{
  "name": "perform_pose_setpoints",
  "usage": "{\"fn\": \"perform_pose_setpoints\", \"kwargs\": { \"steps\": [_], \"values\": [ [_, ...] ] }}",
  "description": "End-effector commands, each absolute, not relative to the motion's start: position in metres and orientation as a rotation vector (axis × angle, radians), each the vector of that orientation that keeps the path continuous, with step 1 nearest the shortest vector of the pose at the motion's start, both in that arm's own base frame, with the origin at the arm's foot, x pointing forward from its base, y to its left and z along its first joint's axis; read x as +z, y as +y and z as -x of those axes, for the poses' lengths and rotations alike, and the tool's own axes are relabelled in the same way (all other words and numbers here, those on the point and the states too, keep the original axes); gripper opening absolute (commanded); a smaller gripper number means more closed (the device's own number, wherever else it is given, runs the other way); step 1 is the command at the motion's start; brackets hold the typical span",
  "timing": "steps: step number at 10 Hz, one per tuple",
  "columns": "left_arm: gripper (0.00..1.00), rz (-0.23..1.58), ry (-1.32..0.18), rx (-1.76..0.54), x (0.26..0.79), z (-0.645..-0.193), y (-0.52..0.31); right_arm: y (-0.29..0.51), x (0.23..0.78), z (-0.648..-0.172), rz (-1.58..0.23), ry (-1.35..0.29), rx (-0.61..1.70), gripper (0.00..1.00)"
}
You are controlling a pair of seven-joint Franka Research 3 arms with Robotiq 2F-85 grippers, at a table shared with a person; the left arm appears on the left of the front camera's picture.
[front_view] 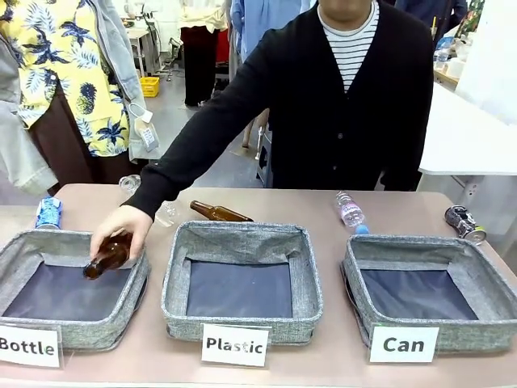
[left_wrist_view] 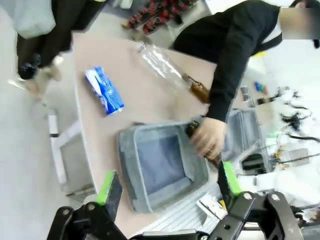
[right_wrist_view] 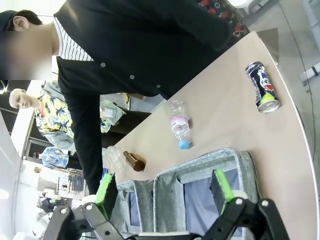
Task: Sort the can waste into the basket.
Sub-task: Pick up the can waste from the table and place it in the right Fabric basket.
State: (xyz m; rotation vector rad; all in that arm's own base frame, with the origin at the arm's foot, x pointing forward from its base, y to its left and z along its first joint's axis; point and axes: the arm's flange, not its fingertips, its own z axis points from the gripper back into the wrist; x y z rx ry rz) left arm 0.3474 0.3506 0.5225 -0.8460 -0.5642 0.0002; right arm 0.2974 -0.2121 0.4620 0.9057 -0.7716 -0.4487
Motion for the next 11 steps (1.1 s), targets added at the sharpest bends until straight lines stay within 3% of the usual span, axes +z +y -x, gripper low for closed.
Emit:
{"fn": "perform_pose_setpoints", "kwargs": {
  "steps": [1,5,9,11],
  "values": [
    [1.00,0.965,-0.488,0.036,0.502,-0.379,0.394,-0.215,0.462,-0.301,-0.913,-0.804,-0.426,1.00],
    [1.00,0.893,-0.444,0.057,0.497,-0.392,0.366,-0.215,0.462,-0.301,-0.913,-0.804,-0.426,1.00],
    [1.00,0.505,-0.247,0.066,0.509,-0.461,0.262,-0.215,0.462,-0.301,-0.913,-0.804,-0.426,1.00],
    [1.00,0.340,-0.222,0.141,0.499,-0.494,0.213,-0.215,0.462,-0.301,-0.913,-0.804,-0.426,1.00]
  ]
}}
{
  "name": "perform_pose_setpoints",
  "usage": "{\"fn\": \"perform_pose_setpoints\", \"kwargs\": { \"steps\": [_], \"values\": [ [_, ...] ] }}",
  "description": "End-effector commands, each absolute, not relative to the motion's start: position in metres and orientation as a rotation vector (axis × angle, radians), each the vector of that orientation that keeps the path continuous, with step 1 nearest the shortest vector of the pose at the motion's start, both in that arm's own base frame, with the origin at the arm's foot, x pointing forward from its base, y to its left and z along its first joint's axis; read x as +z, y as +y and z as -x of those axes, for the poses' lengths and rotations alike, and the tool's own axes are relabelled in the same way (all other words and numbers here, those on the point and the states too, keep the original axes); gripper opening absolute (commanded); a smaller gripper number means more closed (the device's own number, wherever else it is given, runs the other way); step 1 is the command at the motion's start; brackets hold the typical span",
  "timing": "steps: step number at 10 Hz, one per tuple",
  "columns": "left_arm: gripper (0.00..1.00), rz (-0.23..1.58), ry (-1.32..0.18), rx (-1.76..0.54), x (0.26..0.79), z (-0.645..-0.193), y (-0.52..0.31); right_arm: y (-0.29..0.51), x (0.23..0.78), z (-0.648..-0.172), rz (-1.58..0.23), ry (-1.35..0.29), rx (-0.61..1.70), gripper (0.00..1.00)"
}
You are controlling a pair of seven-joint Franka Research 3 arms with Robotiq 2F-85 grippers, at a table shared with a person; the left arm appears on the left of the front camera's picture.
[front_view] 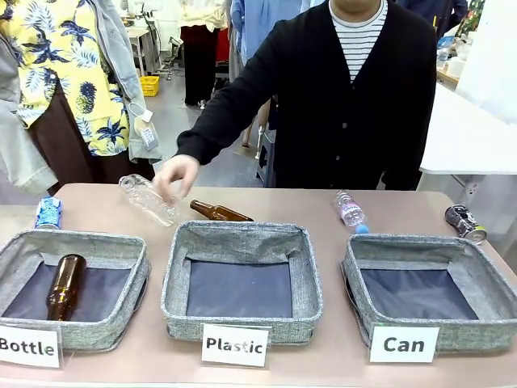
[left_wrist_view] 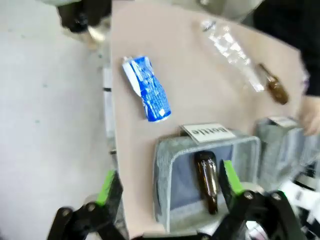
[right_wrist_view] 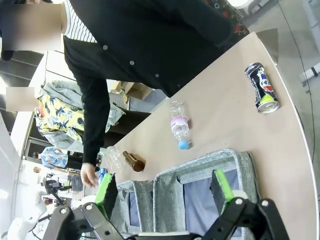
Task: Sort the can waste into the basket.
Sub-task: Pick up the can waste from the table and place it in the right Fabric basket.
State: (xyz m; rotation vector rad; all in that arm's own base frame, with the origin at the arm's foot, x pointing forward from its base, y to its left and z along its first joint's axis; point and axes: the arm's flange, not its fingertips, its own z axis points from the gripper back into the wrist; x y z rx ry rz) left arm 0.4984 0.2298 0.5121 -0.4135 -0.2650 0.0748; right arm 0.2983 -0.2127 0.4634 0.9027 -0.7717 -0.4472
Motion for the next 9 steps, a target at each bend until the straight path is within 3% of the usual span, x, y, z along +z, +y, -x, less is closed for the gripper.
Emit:
{"fn": "perform_pose_setpoints", "kwargs": {
  "steps": [1,2,4,6,9],
  "values": [
    [1.00,0.263,-0.219,0.164,0.491,-0.509,0.190,-0.215,0.462,-0.301,-0.913,-0.804,-0.426,1.00],
    [1.00,0.141,-0.218,0.249,0.483,-0.525,0.167,-0.215,0.462,-0.301,-0.913,-0.804,-0.426,1.00],
    [1.00,0.093,-0.112,0.186,0.456,-0.563,0.126,-0.215,0.462,-0.301,-0.913,-0.804,-0.426,1.00],
    [1.00,0.028,-0.038,0.297,0.423,-0.599,0.109,-0.215,0.462,-0.301,-0.913,-0.804,-0.426,1.00],
    [1.00,-0.029,0.052,0.490,0.365,-0.613,0.104,-0.215,0.462,-0.301,-0.913,-0.804,-0.426,1.00]
  ]
}}
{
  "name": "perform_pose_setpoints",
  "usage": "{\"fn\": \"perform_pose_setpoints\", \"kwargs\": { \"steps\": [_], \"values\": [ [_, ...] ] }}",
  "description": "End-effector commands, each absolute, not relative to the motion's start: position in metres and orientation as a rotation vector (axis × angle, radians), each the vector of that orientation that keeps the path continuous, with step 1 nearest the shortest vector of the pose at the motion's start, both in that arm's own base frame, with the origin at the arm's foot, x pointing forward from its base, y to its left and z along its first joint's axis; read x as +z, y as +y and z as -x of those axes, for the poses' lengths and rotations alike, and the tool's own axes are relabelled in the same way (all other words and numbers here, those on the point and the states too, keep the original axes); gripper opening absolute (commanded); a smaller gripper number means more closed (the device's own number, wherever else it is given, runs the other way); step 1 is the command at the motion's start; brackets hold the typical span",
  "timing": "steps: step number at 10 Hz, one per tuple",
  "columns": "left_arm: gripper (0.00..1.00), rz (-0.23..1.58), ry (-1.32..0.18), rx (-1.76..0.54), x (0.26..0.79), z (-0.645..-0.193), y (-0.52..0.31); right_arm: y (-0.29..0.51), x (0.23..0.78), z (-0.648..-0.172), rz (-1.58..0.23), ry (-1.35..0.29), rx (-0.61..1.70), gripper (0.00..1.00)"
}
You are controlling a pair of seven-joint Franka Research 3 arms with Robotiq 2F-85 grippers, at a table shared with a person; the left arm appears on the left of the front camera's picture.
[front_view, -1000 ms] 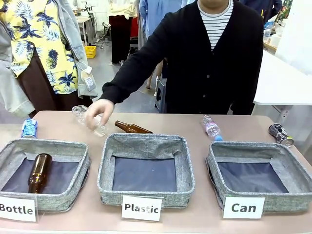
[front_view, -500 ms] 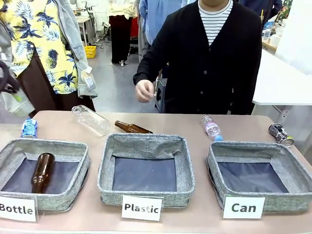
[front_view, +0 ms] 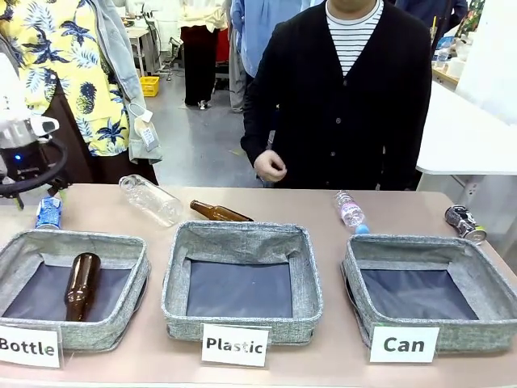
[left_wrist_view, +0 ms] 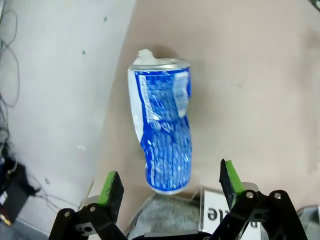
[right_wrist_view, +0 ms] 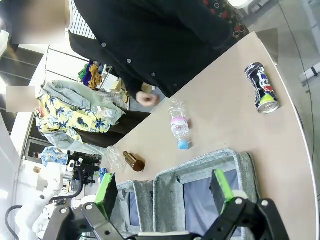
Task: Sort the can waste into the basket.
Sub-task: Pick up the can waste from the table and place it in the right Fabric basket.
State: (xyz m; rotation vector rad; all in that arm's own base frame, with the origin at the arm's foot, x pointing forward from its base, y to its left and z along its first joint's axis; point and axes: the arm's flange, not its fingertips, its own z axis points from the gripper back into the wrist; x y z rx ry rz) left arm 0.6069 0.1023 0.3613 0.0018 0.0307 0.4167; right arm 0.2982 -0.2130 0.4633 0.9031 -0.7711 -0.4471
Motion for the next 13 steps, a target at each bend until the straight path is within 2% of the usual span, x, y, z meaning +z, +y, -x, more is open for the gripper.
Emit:
{"fn": "perform_pose_setpoints", "kwargs": {
  "steps": [1,4,6,7,8,9,10,13],
  "values": [
    [1.00,-0.041,0.046,0.549,0.348,-0.613,0.108,-0.215,0.462,-0.301,-0.913,-0.804,-0.426,1.00],
    [1.00,0.046,0.037,0.546,0.318,-0.618,0.118,-0.215,0.462,-0.301,-0.913,-0.804,-0.426,1.00],
    [1.00,0.057,-0.012,0.525,0.325,-0.619,0.119,-0.215,0.462,-0.301,-0.913,-0.804,-0.426,1.00],
    [0.85,0.057,-0.037,0.515,0.328,-0.620,0.119,-0.215,0.462,-0.301,-0.913,-0.804,-0.426,1.00],
    [0.40,0.029,-0.047,0.511,0.328,-0.621,0.119,-0.215,0.462,-0.301,-0.913,-0.804,-0.426,1.00],
    [0.25,0.025,-0.053,0.507,0.329,-0.621,0.119,-0.215,0.462,-0.301,-0.913,-0.804,-0.426,1.00],
    [0.00,0.016,-0.061,0.508,0.330,-0.620,0.118,-0.215,0.462,-0.301,-0.913,-0.804,-0.426,1.00],
    [0.02,0.011,-0.047,0.512,0.326,-0.622,0.119,-0.215,0.462,-0.301,-0.913,-0.804,-0.426,1.00]
  ]
}}
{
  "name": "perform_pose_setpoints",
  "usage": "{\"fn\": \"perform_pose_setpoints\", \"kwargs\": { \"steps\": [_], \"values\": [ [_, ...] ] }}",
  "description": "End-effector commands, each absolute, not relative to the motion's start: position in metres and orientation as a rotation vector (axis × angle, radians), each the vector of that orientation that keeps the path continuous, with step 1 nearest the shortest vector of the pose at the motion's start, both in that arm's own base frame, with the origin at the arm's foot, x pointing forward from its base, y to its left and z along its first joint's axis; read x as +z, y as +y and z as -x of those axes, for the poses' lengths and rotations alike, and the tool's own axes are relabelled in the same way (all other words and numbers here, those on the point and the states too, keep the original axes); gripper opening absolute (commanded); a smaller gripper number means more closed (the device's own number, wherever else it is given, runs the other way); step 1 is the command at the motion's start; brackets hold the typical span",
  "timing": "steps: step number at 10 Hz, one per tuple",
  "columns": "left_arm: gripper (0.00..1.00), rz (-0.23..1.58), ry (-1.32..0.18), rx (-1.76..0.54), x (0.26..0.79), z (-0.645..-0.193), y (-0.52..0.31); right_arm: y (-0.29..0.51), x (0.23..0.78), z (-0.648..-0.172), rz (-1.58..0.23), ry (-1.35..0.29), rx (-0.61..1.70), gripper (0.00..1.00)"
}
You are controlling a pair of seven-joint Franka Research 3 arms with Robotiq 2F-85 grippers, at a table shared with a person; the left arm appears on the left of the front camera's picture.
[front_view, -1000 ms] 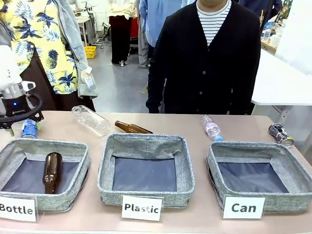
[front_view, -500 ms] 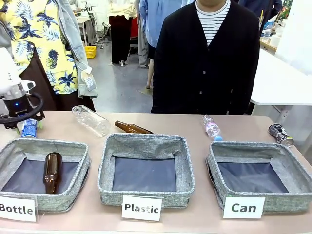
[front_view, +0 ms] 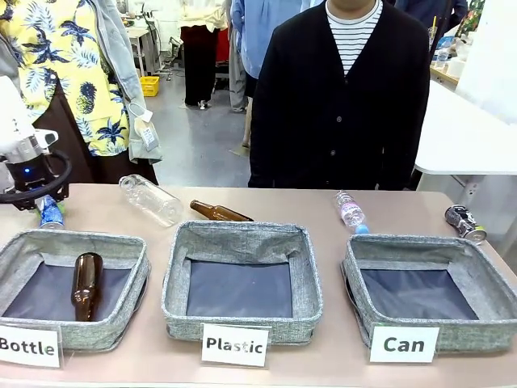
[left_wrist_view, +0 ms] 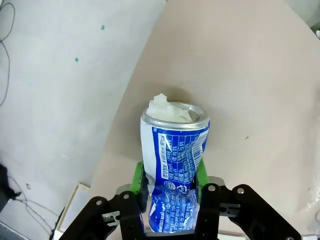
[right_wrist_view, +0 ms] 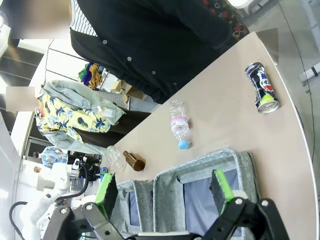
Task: Sort the can waste into the basket.
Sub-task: Pick up the can waste from the table and place it in the right Fabric basket.
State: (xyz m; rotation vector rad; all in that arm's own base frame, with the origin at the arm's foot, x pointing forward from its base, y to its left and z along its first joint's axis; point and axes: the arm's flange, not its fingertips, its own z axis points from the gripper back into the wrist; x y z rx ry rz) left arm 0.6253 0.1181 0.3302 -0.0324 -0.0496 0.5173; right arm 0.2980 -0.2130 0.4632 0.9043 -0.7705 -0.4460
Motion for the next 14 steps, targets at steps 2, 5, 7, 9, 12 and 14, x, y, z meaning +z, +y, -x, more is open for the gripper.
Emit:
{"fn": "perform_pose_setpoints", "kwargs": {
  "steps": [2,5,7,9,12,14],
  "values": [
    [0.00,0.020,-0.063,0.512,0.333,-0.621,0.121,-0.215,0.462,-0.301,-0.913,-0.804,-0.426,1.00],
    [0.00,0.164,-0.219,0.417,0.409,-0.585,0.121,-0.215,0.462,-0.301,-0.913,-0.804,-0.426,1.00],
    [0.00,0.345,-0.271,0.143,0.478,-0.536,0.112,-0.215,0.462,-0.301,-0.913,-0.804,-0.426,1.00],
    [0.00,0.426,-0.252,-0.197,0.525,-0.478,0.108,-0.215,0.462,-0.301,-0.913,-0.804,-0.426,1.00],
    [0.26,0.445,-0.284,-0.633,0.536,-0.387,0.113,-0.215,0.462,-0.301,-0.913,-0.804,-0.426,1.00],
    [0.26,0.361,-0.412,-0.781,0.525,-0.350,0.115,-0.215,0.462,-0.301,-0.913,-0.804,-0.426,1.00]
  ]
}}
